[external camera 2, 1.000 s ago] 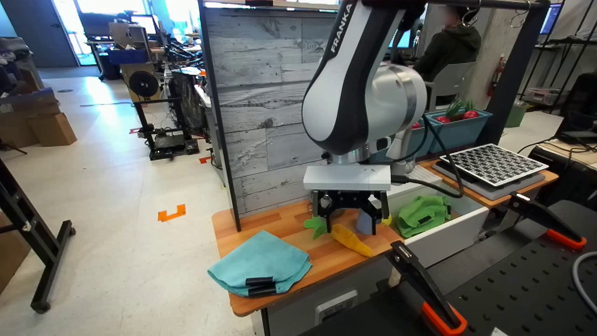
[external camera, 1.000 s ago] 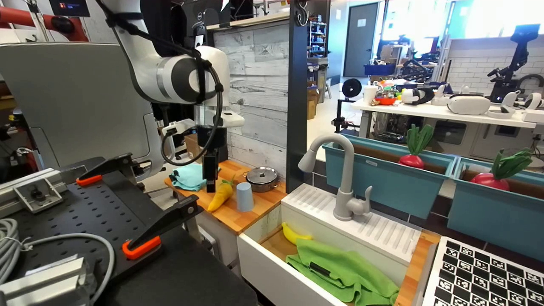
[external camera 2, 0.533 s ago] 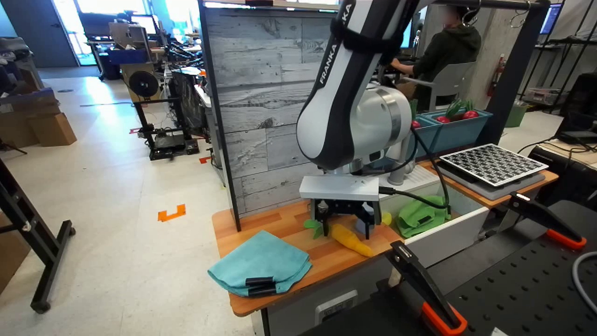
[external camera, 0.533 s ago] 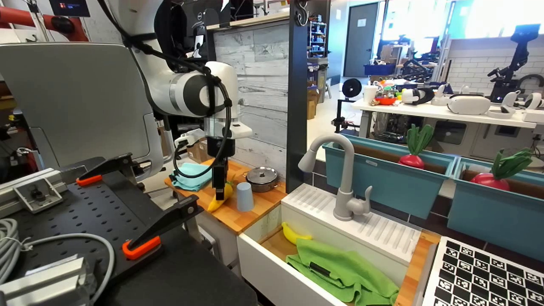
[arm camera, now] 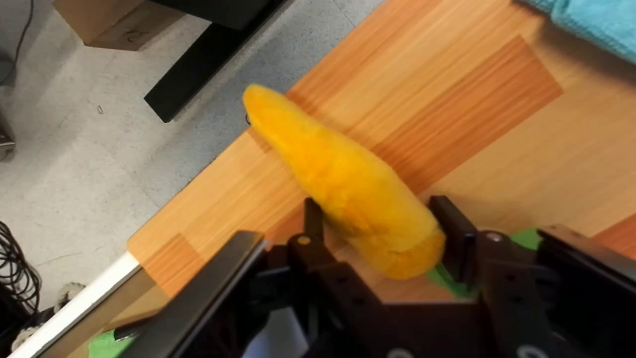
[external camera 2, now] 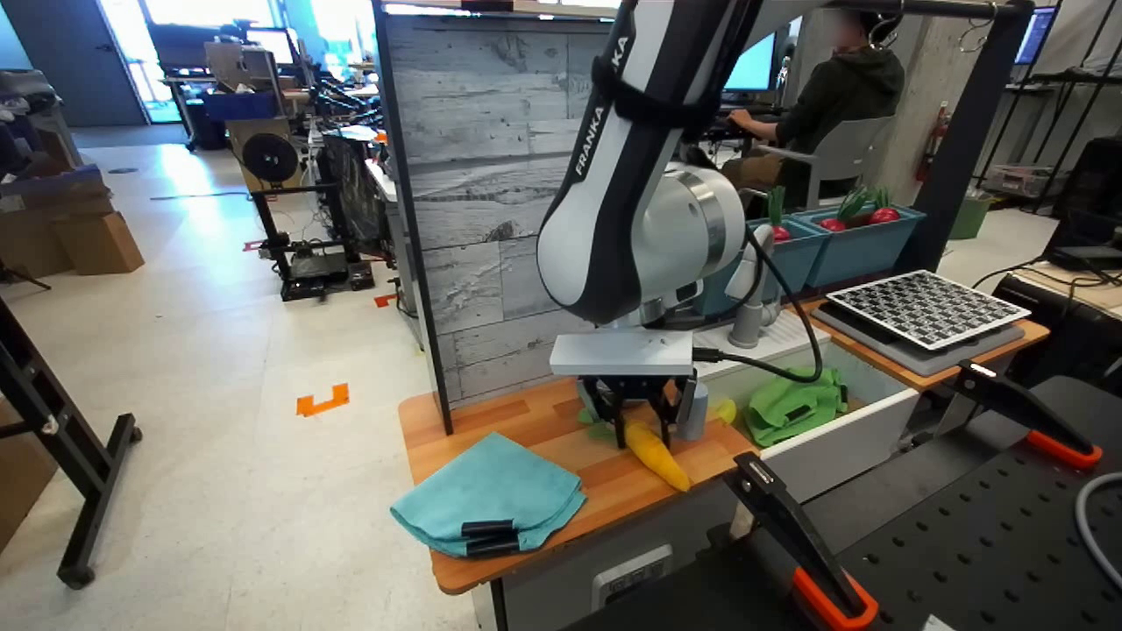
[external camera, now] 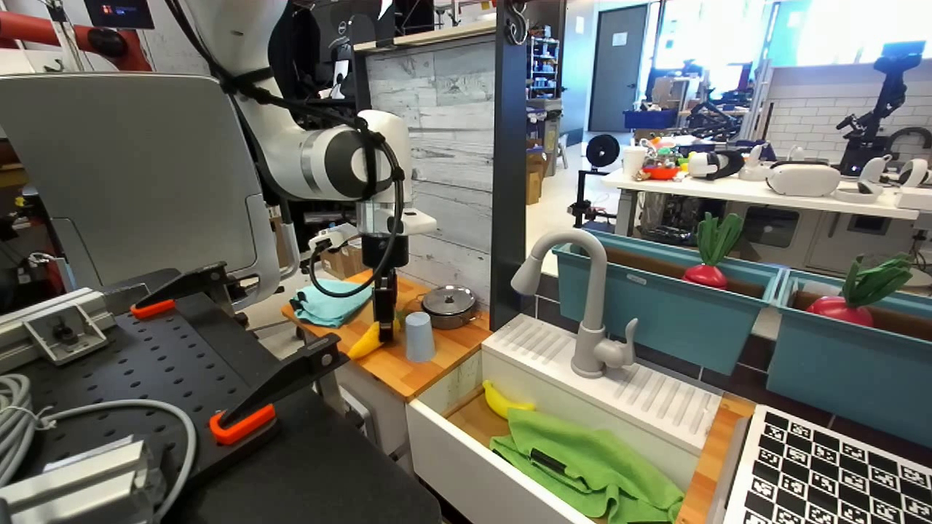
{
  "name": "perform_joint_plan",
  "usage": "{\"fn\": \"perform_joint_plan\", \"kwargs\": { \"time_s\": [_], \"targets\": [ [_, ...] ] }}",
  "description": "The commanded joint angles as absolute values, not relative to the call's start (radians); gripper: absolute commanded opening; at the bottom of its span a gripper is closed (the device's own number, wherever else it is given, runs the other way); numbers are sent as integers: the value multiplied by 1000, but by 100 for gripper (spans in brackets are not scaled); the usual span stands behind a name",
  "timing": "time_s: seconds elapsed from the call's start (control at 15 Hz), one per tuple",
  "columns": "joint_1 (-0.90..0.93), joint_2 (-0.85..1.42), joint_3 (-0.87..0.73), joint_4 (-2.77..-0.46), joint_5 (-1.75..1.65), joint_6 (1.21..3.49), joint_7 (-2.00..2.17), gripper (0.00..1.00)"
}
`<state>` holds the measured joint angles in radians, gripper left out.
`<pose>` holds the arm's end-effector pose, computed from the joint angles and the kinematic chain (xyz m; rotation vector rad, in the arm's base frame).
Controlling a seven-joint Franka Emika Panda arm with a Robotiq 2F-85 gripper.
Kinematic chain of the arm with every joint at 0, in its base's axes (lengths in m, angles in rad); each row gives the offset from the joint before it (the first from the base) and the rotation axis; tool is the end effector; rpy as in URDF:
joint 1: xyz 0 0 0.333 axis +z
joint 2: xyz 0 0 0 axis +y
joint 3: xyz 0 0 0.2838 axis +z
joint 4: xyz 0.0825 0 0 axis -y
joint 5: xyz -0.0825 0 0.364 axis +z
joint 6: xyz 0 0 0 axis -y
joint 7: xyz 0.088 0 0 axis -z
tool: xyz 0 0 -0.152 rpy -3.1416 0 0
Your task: Move the carrot plush toy
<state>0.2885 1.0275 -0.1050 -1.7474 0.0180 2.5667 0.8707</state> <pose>0.5421 0.0926 -0.0651 2.7979 -0.9615 -0.1957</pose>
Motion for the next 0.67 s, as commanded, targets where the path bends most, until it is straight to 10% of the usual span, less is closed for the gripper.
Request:
{"fn": "perform_joint_plan", "kwargs": {
  "time_s": [0.0,0.2,0.6],
  "targets": [
    [320,1058,-126,-1693,14,2520,883,27],
    [323,1050,-122,-1693,12,2507,877,4],
    [319,986,-105,-1763,15,2520,850,3]
  ]
}}
